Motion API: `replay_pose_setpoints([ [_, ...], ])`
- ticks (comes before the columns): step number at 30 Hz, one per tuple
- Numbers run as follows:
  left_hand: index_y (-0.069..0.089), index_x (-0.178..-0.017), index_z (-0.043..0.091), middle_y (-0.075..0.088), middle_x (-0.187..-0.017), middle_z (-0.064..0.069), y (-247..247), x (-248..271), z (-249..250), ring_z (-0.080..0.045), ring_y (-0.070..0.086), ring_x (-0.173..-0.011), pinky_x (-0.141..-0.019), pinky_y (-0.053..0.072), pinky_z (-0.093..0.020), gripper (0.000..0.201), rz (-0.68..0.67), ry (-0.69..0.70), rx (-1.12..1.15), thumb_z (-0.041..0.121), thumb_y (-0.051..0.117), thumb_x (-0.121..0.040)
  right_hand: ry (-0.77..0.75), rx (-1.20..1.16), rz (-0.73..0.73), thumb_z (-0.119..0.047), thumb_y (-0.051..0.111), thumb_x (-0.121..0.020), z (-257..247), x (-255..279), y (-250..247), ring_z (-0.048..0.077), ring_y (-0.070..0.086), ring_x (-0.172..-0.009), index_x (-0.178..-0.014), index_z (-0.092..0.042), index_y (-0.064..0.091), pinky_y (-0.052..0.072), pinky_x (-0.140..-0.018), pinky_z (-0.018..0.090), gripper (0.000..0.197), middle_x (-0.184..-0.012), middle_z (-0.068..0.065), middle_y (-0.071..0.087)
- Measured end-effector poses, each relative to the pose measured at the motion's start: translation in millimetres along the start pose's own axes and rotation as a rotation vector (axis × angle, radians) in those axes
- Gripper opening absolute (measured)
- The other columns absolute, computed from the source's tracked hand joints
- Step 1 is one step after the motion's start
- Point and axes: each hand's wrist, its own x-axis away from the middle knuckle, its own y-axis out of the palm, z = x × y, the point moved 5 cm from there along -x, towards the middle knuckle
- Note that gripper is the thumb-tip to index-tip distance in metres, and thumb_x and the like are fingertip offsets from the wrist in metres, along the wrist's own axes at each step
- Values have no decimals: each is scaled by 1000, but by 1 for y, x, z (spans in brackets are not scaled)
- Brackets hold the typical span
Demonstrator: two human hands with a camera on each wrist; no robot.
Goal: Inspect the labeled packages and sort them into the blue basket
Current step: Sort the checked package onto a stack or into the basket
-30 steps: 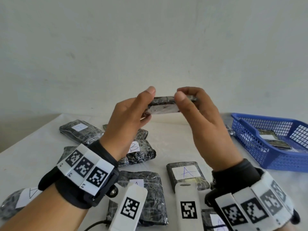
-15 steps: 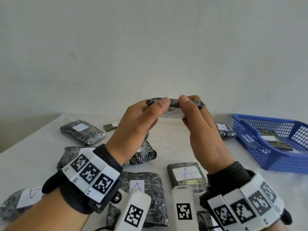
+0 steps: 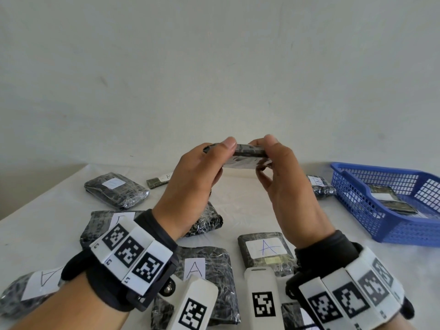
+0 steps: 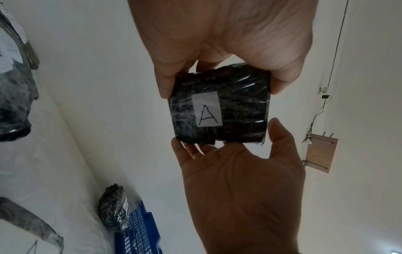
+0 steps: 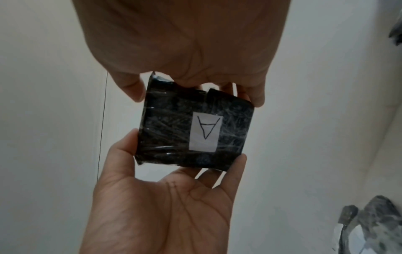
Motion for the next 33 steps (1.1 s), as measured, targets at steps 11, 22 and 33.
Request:
replay_pose_setpoints([
  [11,57,-139,23,66,-127,4,-16,-7,-7,-11,65,-120,-106,53,-44,76,-12,-4,-104,48,74,-69,301,-412,181,9,67,-92,12,-10,-24,21,77,-79,-141,4,47,62,-68,26,52,-97,20,76],
  [22,65,-121,7,76,-117,-7,-14,-9,-11,-21,71,-113,-103,55,-37,23,3,42,-133,1,61,-99,157,61,28,-55,58,-98,-1,-5,-11,0,72,-93,-112,-31,70,52,-88,26,30,-101,-12,77],
  [33,63,-109,3,71,-102,-13,4,-1,-8,-23,68,-101,-94,53,-35,32,9,147,96,33,51,-101,54,13,28,-59,60,-88,-5,-2,4,15,50,-81,-91,-22,53,47,-84,44,38,-84,-1,52],
])
